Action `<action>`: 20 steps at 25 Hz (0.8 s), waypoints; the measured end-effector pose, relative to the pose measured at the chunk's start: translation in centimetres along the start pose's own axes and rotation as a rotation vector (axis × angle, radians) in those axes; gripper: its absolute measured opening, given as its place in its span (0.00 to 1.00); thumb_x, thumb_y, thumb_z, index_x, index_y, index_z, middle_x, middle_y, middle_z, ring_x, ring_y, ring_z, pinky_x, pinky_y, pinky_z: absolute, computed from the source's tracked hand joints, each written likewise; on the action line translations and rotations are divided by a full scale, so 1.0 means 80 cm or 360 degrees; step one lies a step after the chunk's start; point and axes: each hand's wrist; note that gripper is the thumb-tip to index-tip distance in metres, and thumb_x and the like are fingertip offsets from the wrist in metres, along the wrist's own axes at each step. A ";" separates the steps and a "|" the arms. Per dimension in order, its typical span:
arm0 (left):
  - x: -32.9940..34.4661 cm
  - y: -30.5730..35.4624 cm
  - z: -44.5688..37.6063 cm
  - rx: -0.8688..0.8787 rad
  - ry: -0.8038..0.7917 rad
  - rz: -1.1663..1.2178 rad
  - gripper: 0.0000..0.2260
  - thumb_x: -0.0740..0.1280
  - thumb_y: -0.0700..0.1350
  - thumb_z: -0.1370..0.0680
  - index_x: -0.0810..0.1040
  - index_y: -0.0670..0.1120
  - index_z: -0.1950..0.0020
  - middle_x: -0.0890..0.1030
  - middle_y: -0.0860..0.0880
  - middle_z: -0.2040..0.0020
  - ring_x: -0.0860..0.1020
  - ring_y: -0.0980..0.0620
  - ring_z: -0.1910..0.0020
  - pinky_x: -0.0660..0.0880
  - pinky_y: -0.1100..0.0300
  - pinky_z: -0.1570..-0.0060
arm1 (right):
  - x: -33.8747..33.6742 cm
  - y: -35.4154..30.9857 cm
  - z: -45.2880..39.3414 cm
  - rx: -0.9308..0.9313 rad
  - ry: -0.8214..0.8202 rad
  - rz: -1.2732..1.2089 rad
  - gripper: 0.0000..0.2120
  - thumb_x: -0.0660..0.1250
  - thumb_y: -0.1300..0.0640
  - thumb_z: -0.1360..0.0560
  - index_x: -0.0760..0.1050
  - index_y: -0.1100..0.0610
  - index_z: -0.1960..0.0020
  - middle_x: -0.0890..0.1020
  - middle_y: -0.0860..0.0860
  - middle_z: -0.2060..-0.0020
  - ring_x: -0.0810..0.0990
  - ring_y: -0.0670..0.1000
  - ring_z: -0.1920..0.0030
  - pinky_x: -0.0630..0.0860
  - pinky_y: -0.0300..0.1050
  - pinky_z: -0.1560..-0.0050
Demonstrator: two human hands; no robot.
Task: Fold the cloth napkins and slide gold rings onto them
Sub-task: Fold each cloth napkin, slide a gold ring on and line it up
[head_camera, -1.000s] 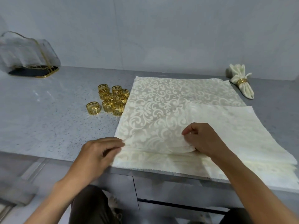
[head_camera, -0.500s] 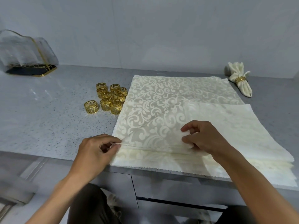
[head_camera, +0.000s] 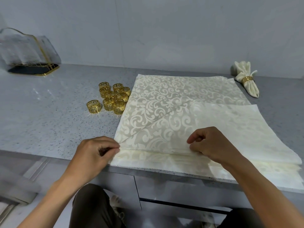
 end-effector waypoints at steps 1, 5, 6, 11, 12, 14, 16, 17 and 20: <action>0.001 0.001 0.000 0.0017 0.0011 -0.0033 0.07 0.78 0.37 0.30 0.87 0.48 0.58 0.84 0.62 0.57 0.81 0.65 0.57 0.78 0.64 0.54 | -0.001 0.000 0.000 0.0006 -0.0005 -0.0006 0.08 0.71 0.67 0.31 0.83 0.55 0.60 0.80 0.49 0.74 0.78 0.45 0.72 0.77 0.44 0.62; 0.006 0.000 0.001 0.0014 0.0005 -0.0113 0.06 0.78 0.38 0.30 0.87 0.48 0.59 0.83 0.63 0.57 0.81 0.65 0.57 0.77 0.62 0.55 | -0.002 0.001 -0.001 -0.0002 -0.0071 0.0015 0.08 0.71 0.65 0.31 0.84 0.54 0.61 0.81 0.48 0.74 0.79 0.44 0.71 0.77 0.43 0.61; 0.006 -0.001 0.001 -0.0002 0.0013 -0.0138 0.06 0.78 0.38 0.30 0.87 0.49 0.59 0.82 0.64 0.56 0.80 0.65 0.56 0.77 0.63 0.56 | -0.001 0.002 0.000 -0.0018 -0.0082 0.0040 0.08 0.72 0.65 0.32 0.84 0.53 0.61 0.80 0.46 0.75 0.78 0.43 0.72 0.76 0.42 0.61; 0.020 0.051 -0.025 0.0200 0.0005 -0.0355 0.14 0.62 0.47 0.23 0.84 0.46 0.45 0.83 0.53 0.45 0.76 0.56 0.45 0.64 0.73 0.42 | 0.005 0.009 0.002 -0.0142 -0.0006 0.0152 0.08 0.72 0.63 0.32 0.83 0.49 0.62 0.73 0.43 0.78 0.70 0.41 0.77 0.69 0.36 0.68; 0.034 0.065 -0.040 0.0233 -0.0118 -0.0350 0.15 0.61 0.46 0.20 0.80 0.45 0.37 0.79 0.51 0.37 0.73 0.54 0.37 0.58 0.71 0.35 | 0.007 0.010 0.003 -0.0168 0.0016 0.0181 0.08 0.72 0.62 0.32 0.82 0.49 0.62 0.74 0.44 0.77 0.70 0.41 0.76 0.69 0.36 0.68; 0.070 0.083 -0.072 0.0234 -0.0409 -0.0354 0.20 0.55 0.49 0.16 0.64 0.47 0.23 0.62 0.52 0.22 0.57 0.55 0.24 0.46 0.66 0.27 | 0.009 0.010 0.006 -0.0203 0.0028 0.0266 0.09 0.72 0.61 0.31 0.82 0.46 0.62 0.79 0.47 0.70 0.73 0.42 0.72 0.71 0.36 0.67; 0.103 0.084 -0.090 0.0215 -0.0696 -0.0479 0.25 0.49 0.54 0.15 0.50 0.50 0.19 0.46 0.55 0.19 0.42 0.57 0.22 0.39 0.60 0.25 | 0.005 0.011 0.007 -0.0196 0.0008 0.0338 0.09 0.71 0.60 0.30 0.81 0.45 0.61 0.80 0.47 0.63 0.76 0.44 0.66 0.72 0.34 0.64; 0.115 0.081 -0.092 0.0207 -0.0784 -0.0546 0.26 0.47 0.56 0.16 0.46 0.51 0.19 0.43 0.56 0.19 0.39 0.58 0.22 0.38 0.58 0.24 | 0.004 0.011 0.006 -0.0205 0.0023 0.0386 0.08 0.70 0.58 0.30 0.80 0.45 0.60 0.80 0.45 0.61 0.77 0.44 0.62 0.71 0.33 0.63; 0.127 0.070 -0.087 0.0264 -0.0784 -0.0695 0.28 0.43 0.59 0.17 0.42 0.52 0.19 0.40 0.56 0.20 0.36 0.58 0.22 0.38 0.55 0.23 | 0.029 -0.008 -0.009 -0.0646 0.0360 0.0704 0.07 0.64 0.51 0.22 0.79 0.48 0.47 0.79 0.43 0.49 0.76 0.45 0.48 0.70 0.36 0.50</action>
Point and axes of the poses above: each hand's wrist, its own z-axis away from the middle knuckle, its own x-axis out of the palm, y = z × x
